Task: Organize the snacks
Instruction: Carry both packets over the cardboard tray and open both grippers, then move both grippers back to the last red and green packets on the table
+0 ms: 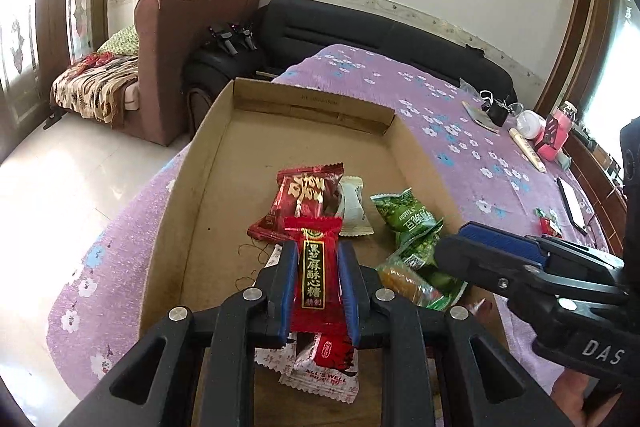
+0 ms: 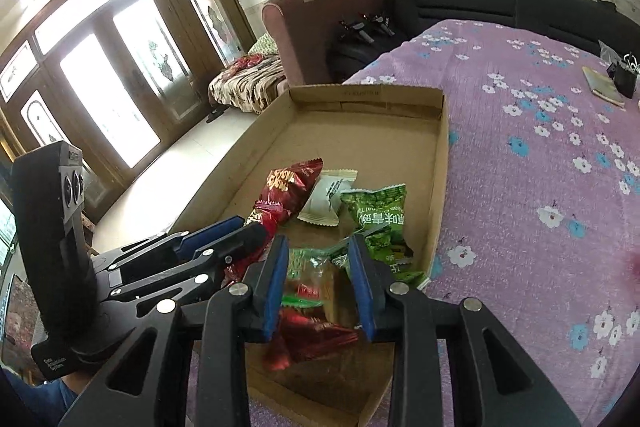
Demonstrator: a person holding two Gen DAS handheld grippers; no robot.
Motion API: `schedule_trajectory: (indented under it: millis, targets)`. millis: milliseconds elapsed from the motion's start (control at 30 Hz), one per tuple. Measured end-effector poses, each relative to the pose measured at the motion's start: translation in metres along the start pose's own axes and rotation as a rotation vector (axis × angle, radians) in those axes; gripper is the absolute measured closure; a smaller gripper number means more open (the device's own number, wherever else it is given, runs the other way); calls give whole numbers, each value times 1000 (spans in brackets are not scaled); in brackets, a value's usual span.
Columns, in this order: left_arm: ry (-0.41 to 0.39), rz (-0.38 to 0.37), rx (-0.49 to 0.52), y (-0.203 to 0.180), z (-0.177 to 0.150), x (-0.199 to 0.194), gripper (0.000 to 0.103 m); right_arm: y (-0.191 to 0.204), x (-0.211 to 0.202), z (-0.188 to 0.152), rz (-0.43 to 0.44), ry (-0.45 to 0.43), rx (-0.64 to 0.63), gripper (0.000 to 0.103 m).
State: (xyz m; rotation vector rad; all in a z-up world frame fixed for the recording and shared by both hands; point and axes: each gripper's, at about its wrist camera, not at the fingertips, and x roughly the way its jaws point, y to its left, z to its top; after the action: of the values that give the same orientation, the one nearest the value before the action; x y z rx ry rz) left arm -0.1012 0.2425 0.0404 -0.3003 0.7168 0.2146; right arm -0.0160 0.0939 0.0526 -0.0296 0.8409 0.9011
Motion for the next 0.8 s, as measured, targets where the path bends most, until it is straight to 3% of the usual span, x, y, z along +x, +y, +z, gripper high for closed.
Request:
schedule_trajectory:
  millis: [100, 333, 500, 567, 633, 800]
  targets:
    - [-15, 0, -3, 0, 2, -8, 82, -4, -14, 2, -1, -45, 6, 62]
    - [-51, -25, 32, -22, 8, -26, 82, -31, -56, 4, -32, -120, 18, 61]
    - [-66, -82, 96, -58, 11, -37, 82, -90, -82, 1, -95, -137, 127, 61]
    - [-56, -124, 134, -79, 8, -38, 77, -120, -91, -1, -106, -138, 206, 61]
    - [-42, -157, 174, -99, 3, -37, 75, -157, -98, -1, -115, -92, 284, 61]
    - [36, -245, 295, -158, -21, -28, 75, -235, -108, -1, -266, -21, 373, 61]
